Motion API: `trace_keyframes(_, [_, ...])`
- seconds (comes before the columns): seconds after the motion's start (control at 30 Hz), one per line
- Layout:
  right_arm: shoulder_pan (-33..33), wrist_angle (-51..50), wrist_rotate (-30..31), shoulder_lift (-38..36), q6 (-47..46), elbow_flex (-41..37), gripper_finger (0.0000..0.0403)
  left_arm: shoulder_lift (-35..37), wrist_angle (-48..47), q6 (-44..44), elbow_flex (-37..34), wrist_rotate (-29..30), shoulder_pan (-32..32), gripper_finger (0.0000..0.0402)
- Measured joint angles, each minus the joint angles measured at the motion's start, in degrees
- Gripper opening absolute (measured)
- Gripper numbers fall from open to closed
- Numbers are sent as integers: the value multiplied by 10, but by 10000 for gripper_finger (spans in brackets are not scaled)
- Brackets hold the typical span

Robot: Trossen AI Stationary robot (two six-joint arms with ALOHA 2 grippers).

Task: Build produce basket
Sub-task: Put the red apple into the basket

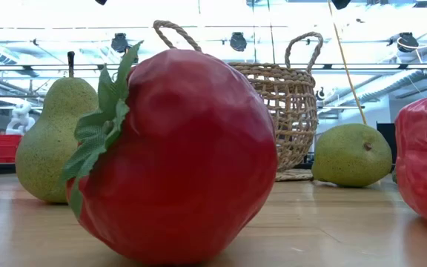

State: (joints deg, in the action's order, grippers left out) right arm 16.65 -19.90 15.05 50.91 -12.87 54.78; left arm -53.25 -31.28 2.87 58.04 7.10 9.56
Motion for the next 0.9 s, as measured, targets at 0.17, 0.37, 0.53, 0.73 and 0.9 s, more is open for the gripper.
trace_keyframes(0.17, [21,19,28,2,3,-7,0,-42,8,1,0,0,24,37])
trace_keyframes(0.37, [43,15,32,6,3,-7,0,-95,14,10,0,1,54,38])
trace_keyframes(0.53, [58,13,32,17,3,-7,0,-142,22,-8,0,39,91,76])
trace_keyframes(0.73, [72,12,32,29,0,-7,0,-185,20,-69,0,75,123,172])
trace_keyframes(0.9, [91,13,32,43,-7,-7,0,-196,-6,-144,0,70,155,207])
